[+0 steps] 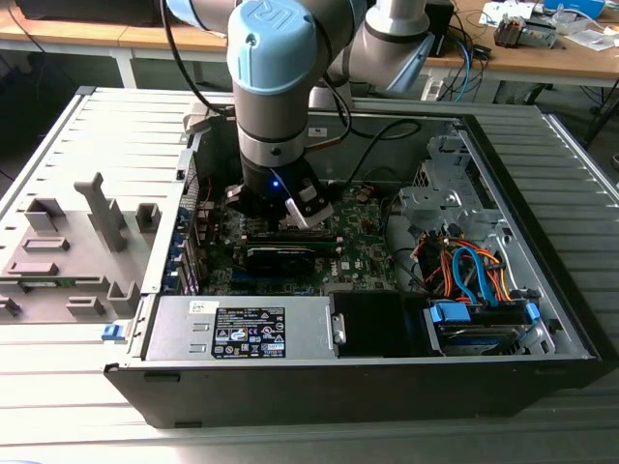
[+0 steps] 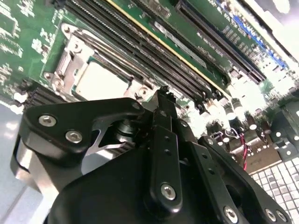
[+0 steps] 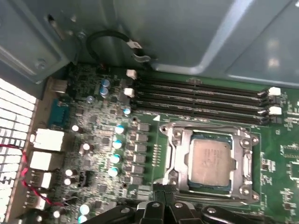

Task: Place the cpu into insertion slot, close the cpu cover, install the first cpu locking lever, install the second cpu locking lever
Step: 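Install the second cpu locking lever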

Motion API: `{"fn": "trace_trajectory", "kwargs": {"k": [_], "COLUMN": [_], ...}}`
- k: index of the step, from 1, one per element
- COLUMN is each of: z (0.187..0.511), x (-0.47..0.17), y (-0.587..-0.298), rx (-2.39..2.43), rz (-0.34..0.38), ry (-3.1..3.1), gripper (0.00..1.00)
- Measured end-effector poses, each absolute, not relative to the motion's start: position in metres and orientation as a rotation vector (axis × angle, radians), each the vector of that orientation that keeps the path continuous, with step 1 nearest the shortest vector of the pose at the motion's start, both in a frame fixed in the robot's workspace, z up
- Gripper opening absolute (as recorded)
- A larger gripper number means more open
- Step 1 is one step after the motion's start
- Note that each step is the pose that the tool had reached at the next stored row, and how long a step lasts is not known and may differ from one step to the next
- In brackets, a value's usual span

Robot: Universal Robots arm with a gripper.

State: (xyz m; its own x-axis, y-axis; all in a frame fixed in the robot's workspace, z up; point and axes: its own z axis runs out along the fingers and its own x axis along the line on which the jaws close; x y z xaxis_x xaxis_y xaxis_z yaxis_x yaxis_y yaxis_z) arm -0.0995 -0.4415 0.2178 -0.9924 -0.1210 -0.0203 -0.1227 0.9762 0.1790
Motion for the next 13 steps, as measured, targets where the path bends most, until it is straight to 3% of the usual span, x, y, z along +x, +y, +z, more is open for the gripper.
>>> {"fn": "trace_trajectory", "kwargs": {"k": [13], "z": [0.220], "x": [-0.066], "y": [-0.409], "rx": [-0.190], "rz": [0.101], "ry": [3.156], "gripper": [0.11]}}
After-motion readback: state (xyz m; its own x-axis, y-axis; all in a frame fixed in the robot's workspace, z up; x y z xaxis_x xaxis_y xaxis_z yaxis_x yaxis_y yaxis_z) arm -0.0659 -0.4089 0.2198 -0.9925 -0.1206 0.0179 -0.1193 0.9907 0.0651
